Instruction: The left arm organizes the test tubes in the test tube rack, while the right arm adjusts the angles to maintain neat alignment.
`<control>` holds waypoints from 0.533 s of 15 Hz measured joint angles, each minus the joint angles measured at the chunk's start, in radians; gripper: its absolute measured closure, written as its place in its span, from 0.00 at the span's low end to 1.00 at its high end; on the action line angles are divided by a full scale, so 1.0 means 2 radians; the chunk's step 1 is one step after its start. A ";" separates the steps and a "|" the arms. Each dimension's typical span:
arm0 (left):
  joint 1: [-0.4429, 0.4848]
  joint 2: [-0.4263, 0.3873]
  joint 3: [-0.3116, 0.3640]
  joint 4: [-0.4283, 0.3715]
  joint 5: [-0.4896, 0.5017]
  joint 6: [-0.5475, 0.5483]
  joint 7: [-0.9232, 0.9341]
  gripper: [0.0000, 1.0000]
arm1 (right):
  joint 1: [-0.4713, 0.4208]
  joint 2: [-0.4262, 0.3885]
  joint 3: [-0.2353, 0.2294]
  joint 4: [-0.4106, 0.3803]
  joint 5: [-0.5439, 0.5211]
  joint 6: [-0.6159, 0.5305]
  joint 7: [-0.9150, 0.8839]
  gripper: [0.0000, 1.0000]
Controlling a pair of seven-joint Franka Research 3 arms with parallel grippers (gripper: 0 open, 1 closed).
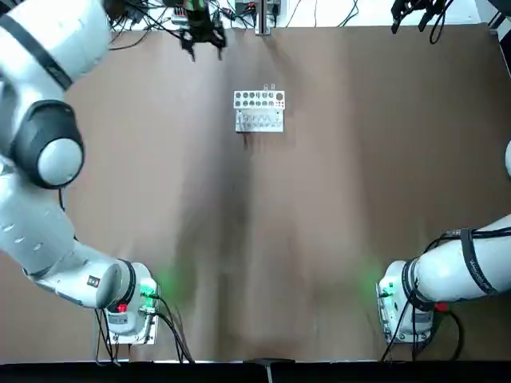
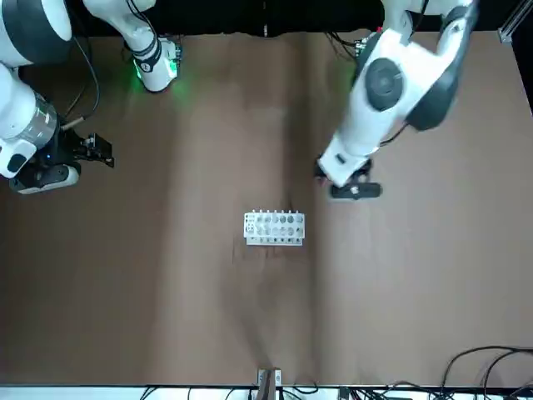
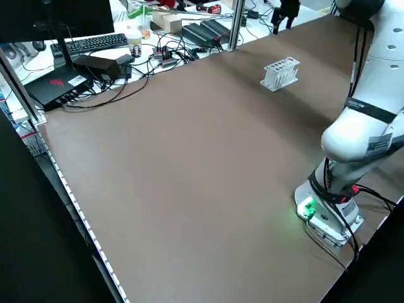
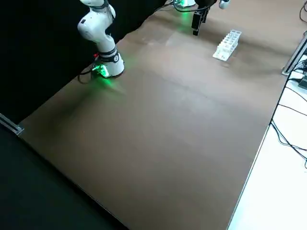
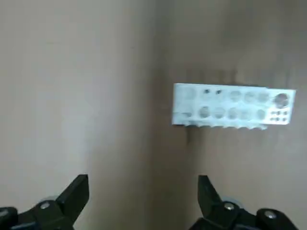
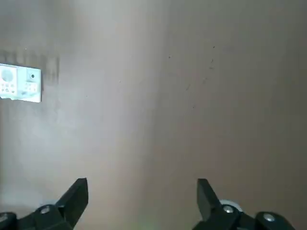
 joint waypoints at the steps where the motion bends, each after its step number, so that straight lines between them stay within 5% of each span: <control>1: -0.015 0.020 0.002 0.012 0.000 0.010 -0.019 0.00 | 0.000 0.000 0.000 0.000 0.000 0.000 0.000 0.00; 4: -0.069 0.071 0.034 0.039 0.000 0.040 -0.057 0.00 | 0.000 0.000 0.000 0.000 0.000 0.000 0.000 0.00; 8: -0.173 0.109 0.129 0.048 0.000 0.089 -0.089 0.00 | 0.000 0.000 0.000 0.000 0.000 0.000 0.000 0.00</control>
